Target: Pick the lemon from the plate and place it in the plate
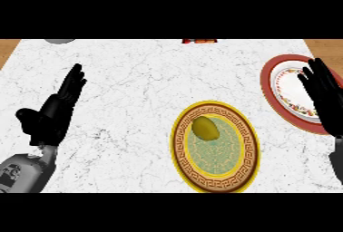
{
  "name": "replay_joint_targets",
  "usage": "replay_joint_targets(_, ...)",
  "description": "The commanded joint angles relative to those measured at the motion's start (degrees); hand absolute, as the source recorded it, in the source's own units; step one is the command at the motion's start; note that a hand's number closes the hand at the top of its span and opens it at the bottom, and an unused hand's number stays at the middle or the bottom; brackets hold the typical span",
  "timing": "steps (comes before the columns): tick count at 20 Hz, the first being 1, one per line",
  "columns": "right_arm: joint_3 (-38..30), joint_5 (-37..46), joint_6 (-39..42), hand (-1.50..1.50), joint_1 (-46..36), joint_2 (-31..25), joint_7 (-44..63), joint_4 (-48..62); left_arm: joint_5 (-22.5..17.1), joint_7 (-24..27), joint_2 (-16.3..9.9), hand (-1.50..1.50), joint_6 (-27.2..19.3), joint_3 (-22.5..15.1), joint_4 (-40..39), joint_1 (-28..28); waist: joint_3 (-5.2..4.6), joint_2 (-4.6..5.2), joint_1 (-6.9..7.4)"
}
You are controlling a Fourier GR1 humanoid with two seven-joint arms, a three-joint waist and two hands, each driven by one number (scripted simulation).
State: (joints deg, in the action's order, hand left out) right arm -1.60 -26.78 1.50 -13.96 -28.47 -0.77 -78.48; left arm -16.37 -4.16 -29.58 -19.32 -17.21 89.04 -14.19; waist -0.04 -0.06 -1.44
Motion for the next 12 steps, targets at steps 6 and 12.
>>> replay_joint_targets(6,6.1,-19.4,7.8,-1.5,-8.7,18.6,6.5,-5.0,7.8,6.1,-6.2,0.0,-0.6,0.3,-5.2,7.1,0.12,0.46,6.96)
replay_joint_targets(12,8.4,2.2,-9.7,-1.5,3.2,21.5,-11.5,-15.6,7.6,10.0,-4.5,0.0,-1.9,1.4,-4.8,15.3,0.04,-0.31,1.09)
